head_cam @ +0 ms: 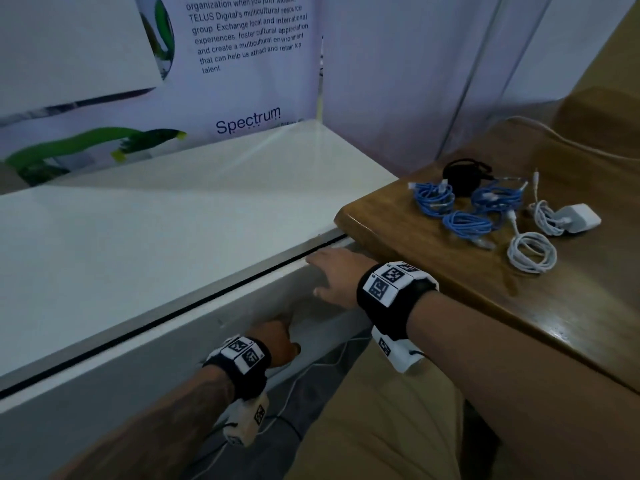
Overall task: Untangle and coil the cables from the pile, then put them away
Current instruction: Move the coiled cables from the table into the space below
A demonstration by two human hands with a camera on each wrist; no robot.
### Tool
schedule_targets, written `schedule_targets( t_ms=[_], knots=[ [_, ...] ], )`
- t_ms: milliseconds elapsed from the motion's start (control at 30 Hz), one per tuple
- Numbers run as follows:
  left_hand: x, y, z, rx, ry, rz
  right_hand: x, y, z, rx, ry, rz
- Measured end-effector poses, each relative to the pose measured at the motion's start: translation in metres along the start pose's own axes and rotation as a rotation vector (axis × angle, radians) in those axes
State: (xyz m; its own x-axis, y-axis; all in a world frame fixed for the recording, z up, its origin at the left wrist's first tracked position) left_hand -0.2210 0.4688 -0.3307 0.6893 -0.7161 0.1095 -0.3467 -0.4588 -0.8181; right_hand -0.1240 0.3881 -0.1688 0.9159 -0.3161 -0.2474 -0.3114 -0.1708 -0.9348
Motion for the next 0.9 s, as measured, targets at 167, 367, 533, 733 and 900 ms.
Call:
schedule_targets(
  t_ms=[167,367,533,733,900],
  knots=[
    [0.043,-0.024,-0.051,0.096,0.173,0.148,0.015,0.011,0.000,-0.090,0.064,-0.016],
    [0.077,-0.145,-0.106,0.590,0.342,-0.061,0.013,0.006,-0.011,-0.068,0.071,-0.088],
    [0.085,-0.117,-0.083,0.216,0.293,0.101,0.016,0.019,-0.029,-0.162,0.114,-0.071],
    [0.121,-0.102,-0.093,-0.118,0.368,0.008,0.007,0.019,-0.072,-0.268,0.119,-0.021],
    [0.171,-0.152,-0.104,0.071,0.515,-0.107,0.016,-0.034,-0.120,-0.048,0.134,0.116]
  ],
)
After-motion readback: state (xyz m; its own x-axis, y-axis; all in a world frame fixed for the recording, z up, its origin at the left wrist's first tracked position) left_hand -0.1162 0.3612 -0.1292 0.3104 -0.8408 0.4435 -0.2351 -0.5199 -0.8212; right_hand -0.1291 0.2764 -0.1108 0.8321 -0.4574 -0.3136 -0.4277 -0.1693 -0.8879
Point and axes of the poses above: each hand's wrist, its own z-axis towards the middle knuckle, its own y-axis out of the palm, x = y × z, the point moved 10 cm from there along z, towards the middle knuckle, and after that the axes turned 10 degrees about -y, right-handed, at the moved point
